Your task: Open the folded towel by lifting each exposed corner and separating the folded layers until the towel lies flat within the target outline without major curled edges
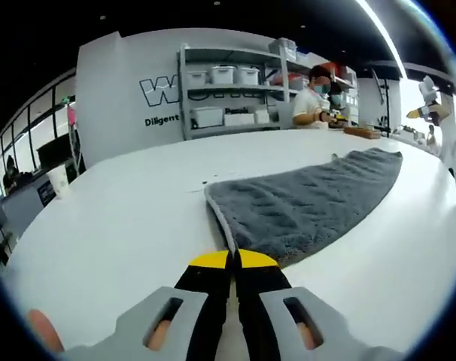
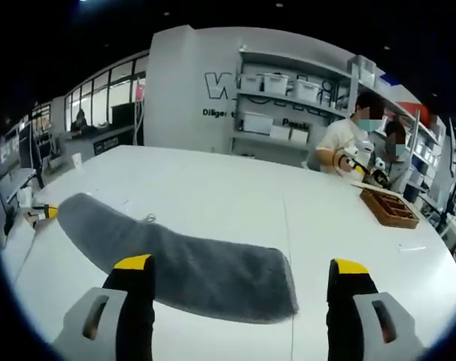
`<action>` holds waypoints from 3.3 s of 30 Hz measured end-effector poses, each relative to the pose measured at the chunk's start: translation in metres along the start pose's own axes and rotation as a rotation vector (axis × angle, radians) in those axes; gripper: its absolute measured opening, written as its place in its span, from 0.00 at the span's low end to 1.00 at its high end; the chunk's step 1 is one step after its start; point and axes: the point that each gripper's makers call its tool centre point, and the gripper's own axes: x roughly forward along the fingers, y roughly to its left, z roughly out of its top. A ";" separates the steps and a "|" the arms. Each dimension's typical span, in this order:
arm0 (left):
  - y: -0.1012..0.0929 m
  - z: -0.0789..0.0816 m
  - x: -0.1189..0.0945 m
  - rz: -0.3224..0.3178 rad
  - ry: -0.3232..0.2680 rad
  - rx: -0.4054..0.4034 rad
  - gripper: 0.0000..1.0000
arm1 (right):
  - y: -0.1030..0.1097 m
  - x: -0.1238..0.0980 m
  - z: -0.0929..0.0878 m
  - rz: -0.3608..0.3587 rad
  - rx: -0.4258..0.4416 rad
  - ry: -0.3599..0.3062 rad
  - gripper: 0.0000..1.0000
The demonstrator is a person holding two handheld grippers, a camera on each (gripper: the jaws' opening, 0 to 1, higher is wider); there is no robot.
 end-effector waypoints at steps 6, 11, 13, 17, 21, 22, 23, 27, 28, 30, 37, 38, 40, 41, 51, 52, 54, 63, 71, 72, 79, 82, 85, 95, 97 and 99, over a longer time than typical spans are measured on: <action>0.020 -0.004 -0.007 0.049 -0.004 -0.046 0.02 | 0.004 0.001 -0.001 0.006 -0.005 0.006 0.96; 0.030 -0.006 -0.012 0.075 -0.008 -0.067 0.02 | 0.005 0.002 -0.002 0.009 -0.008 0.010 0.96; 0.034 -0.007 -0.014 0.084 -0.010 -0.078 0.02 | 0.006 0.002 -0.002 0.010 -0.008 0.010 0.96; 0.043 -0.009 -0.018 0.106 -0.011 -0.091 0.02 | 0.008 0.002 -0.002 0.013 -0.010 0.013 0.96; 0.052 -0.010 -0.022 0.132 -0.014 -0.106 0.02 | 0.006 0.004 -0.001 0.013 -0.009 0.017 0.96; 0.054 -0.010 -0.023 0.139 -0.016 -0.109 0.02 | 0.006 0.004 -0.001 0.013 -0.008 0.017 0.96; 0.057 -0.011 -0.025 0.148 -0.017 -0.112 0.02 | 0.006 0.004 -0.001 0.014 -0.008 0.017 0.96; 0.065 -0.012 -0.028 0.168 -0.019 -0.122 0.02 | 0.008 0.005 -0.002 0.014 -0.011 0.021 0.96; 0.067 -0.012 -0.030 0.175 -0.020 -0.125 0.02 | 0.007 0.006 -0.002 0.014 -0.012 0.023 0.96; 0.069 -0.013 -0.032 0.186 -0.022 -0.131 0.02 | 0.008 0.006 -0.002 0.017 -0.013 0.025 0.96; 0.081 -0.016 -0.037 0.220 -0.024 -0.144 0.02 | 0.011 0.006 -0.005 0.019 -0.014 0.030 0.96; 0.083 -0.016 -0.038 0.224 -0.023 -0.146 0.02 | 0.012 0.006 -0.006 0.020 -0.014 0.031 0.96; 0.086 -0.017 -0.039 0.231 -0.024 -0.151 0.02 | 0.013 0.006 -0.006 0.020 -0.015 0.032 0.96; 0.087 -0.018 -0.040 0.236 -0.023 -0.154 0.02 | 0.013 0.006 -0.006 0.020 -0.015 0.032 0.96; 0.099 -0.021 -0.047 0.278 -0.024 -0.168 0.02 | 0.012 0.006 -0.006 0.020 -0.010 0.030 0.96; 0.100 -0.021 -0.048 0.282 -0.025 -0.170 0.02 | 0.011 0.006 -0.006 0.019 -0.010 0.029 0.96; 0.102 -0.023 -0.049 0.291 -0.025 -0.177 0.02 | 0.011 0.006 -0.005 0.020 -0.009 0.028 0.96; 0.103 -0.025 -0.051 0.279 -0.037 -0.212 0.03 | 0.013 0.007 -0.006 0.024 -0.015 0.031 0.96; 0.104 -0.028 -0.061 0.286 -0.031 -0.184 0.16 | 0.016 0.008 -0.005 0.033 -0.024 0.034 0.96; 0.103 -0.027 -0.063 0.285 -0.034 -0.182 0.19 | 0.017 0.008 -0.004 0.039 -0.025 0.032 0.96; 0.089 -0.021 -0.073 0.233 -0.074 -0.141 0.32 | 0.028 0.011 0.001 0.076 -0.040 0.028 0.97; 0.080 -0.017 -0.077 0.192 -0.094 -0.133 0.41 | 0.036 0.014 0.002 0.093 -0.052 0.032 0.97; 0.075 -0.016 -0.080 0.167 -0.102 -0.123 0.55 | 0.047 0.017 0.001 0.111 -0.072 0.040 0.97; 0.060 -0.014 -0.085 0.063 -0.137 -0.131 0.93 | 0.113 0.037 -0.002 0.310 -0.127 0.032 0.97; 0.057 -0.015 -0.086 0.046 -0.132 -0.129 0.96 | 0.130 0.038 0.003 0.358 -0.140 0.008 0.96; 0.056 -0.015 -0.087 0.030 -0.133 -0.128 0.99 | 0.142 0.040 0.004 0.406 -0.153 0.002 0.96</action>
